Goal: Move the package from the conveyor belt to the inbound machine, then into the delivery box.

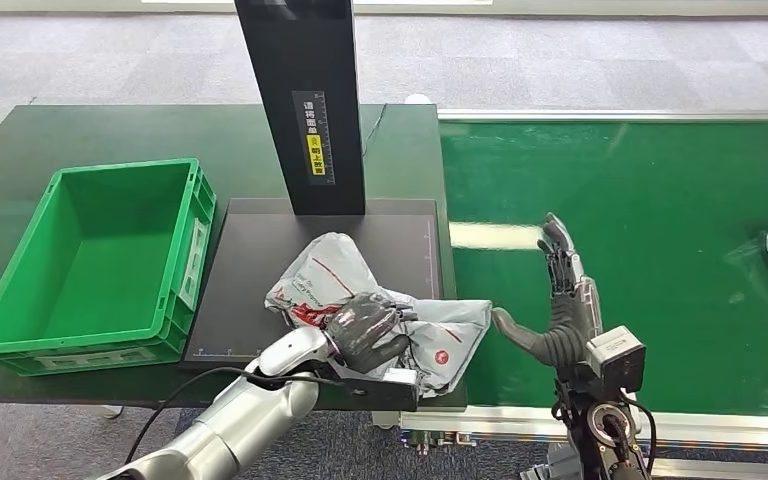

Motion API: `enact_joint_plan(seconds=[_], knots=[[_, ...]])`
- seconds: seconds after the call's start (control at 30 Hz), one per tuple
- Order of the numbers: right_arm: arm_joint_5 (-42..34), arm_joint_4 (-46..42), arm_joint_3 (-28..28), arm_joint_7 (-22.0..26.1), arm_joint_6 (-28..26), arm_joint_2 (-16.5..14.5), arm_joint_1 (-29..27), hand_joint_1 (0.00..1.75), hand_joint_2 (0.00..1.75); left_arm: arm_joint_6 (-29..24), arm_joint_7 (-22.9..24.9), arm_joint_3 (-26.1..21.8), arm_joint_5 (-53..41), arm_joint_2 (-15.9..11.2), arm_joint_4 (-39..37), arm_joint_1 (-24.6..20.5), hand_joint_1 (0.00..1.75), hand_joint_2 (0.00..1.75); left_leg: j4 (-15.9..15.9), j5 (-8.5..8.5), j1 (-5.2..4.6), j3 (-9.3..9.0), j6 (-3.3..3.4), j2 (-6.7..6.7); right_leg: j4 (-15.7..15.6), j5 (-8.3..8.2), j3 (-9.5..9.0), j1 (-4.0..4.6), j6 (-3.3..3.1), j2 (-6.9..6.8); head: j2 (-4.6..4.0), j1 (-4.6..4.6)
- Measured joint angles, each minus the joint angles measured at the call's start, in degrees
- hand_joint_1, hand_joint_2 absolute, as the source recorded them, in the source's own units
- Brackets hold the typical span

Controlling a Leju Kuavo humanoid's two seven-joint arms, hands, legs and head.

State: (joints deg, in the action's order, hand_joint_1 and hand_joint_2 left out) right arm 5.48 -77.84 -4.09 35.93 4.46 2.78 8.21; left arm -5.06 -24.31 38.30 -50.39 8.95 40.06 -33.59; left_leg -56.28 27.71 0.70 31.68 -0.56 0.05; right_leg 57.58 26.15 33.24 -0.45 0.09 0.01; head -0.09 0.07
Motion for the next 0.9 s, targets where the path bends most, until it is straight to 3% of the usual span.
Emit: enact_joint_plan(seconds=[0.2, 0.47, 0.67, 0.9], knots=[[-0.42, -2.44, 1.41, -0.12, 0.09, 0.79, -2.30, 0.00, 1.75, -16.43, -0.43, -1.65, -4.65, -3.31, 8.88, 2.60, 1.75, 1.75, 0.00, 0.00, 0.00, 0.02, 0.00, 0.00, 0.00, 0.01, 0.02, 0.00, 0.00, 0.00, 0.00, 0.00], [-1.79, -3.45, 2.65, -0.22, -0.01, 2.12, -3.64, 0.00, 1.75, -29.12, -0.44, -7.38, -10.81, -7.84, 22.85, 6.93, 1.75, 1.75, 0.01, 0.00, 0.00, 0.03, 0.00, 0.01, 0.00, 0.01, 0.02, 0.00, 0.00, 0.00, 0.00, 0.01], [-2.20, -6.43, 3.93, -0.11, -0.45, 2.50, -7.71, 0.00, 1.75, -30.50, 3.37, -17.11, -14.61, -11.65, 32.22, 11.55, 1.75, 1.75, 0.03, 0.01, 0.02, 0.05, -0.01, 0.02, 0.00, 0.03, 0.07, 0.03, -0.02, 0.01, 0.00, 0.00], [-0.67, -10.40, 5.31, -0.48, -1.11, 2.36, -11.26, 0.00, 1.75, -26.24, 11.54, -29.47, -13.15, -13.76, 34.65, 12.59, 1.75, 1.75, 0.04, 0.00, 0.02, 0.07, -0.01, 0.03, 0.00, 0.03, 0.07, 0.03, -0.02, 0.01, 0.00, 0.01]])
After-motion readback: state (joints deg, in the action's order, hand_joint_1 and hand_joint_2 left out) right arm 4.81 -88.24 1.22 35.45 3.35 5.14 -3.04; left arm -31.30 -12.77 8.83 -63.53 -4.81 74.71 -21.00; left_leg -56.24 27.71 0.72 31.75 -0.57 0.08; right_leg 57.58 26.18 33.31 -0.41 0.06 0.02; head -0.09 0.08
